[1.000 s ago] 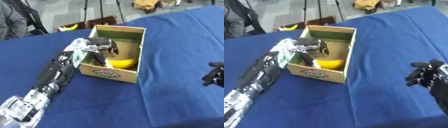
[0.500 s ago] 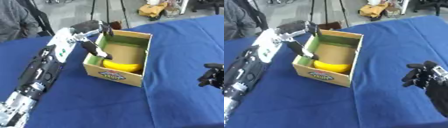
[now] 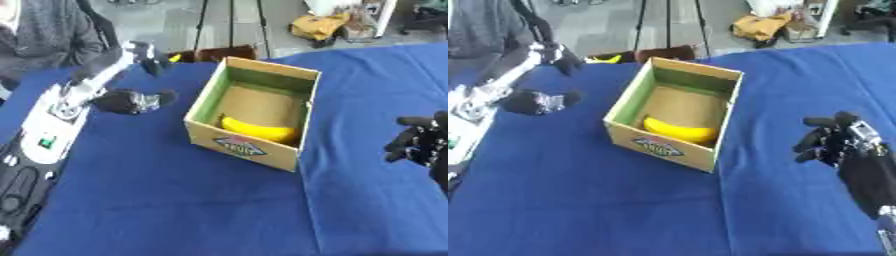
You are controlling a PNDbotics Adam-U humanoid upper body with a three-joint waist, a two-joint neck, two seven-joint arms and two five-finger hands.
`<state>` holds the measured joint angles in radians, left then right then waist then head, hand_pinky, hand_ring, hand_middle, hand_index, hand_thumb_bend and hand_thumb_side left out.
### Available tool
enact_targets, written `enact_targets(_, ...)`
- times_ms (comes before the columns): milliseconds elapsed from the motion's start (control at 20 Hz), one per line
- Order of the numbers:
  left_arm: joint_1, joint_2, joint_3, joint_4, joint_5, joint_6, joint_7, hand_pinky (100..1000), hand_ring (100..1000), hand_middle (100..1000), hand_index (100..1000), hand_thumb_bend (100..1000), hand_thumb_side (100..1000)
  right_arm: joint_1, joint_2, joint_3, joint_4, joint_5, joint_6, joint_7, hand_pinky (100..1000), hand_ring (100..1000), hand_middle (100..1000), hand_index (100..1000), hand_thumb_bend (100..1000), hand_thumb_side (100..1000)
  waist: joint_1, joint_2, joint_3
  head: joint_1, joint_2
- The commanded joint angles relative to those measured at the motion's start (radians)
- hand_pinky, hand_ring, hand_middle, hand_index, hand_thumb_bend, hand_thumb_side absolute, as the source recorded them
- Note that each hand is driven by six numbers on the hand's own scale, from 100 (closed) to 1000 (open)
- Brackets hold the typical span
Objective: Pick up objects on the table and place them in the box.
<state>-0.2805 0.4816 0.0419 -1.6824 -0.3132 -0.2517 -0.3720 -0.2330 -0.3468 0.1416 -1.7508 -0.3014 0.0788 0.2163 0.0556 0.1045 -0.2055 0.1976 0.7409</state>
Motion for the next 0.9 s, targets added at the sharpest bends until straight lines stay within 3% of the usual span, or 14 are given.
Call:
enact_targets(50, 0.035, -0.013, 0.035, -0.061, 0.057, 0.013, 0.006, 620, 585, 630, 742, 460, 746, -0.007, -0.006, -0.012, -0.012, -0.007, -0.001, -0.008, 566, 604, 520, 771, 100, 957, -0.001, -0.009, 0.004, -0.002, 0.017)
enact_targets(500, 0.093, -0.076, 0.043, -0.087, 0.102, 0.042, 0.005, 617, 582, 630, 747, 409, 814, -0.008, -0.004, -0.01, -0.013, -0.007, -0.001, -0.009, 567, 606, 521, 772, 100, 942, -0.008, -0.004, 0.023, -0.003, 0.029)
enact_targets(650, 0.073, -0.075, -0.002, -0.094, 0.104, 0.028, -0.05, 625, 591, 643, 755, 452, 819, -0.01, -0.004, -0.002, -0.017, -0.005, -0.004, 0.01, 568, 607, 520, 762, 100, 939, -0.01, -0.004, 0.022, -0.009, 0.029)
enact_targets(900, 0.009, -0.078, -0.112, -0.098, 0.108, -0.009, -0.171, 632, 599, 651, 761, 513, 838, -0.019, -0.004, 0.026, -0.034, 0.006, -0.021, 0.111, 567, 598, 489, 676, 100, 832, -0.014, -0.004, 0.023, -0.007, 0.029)
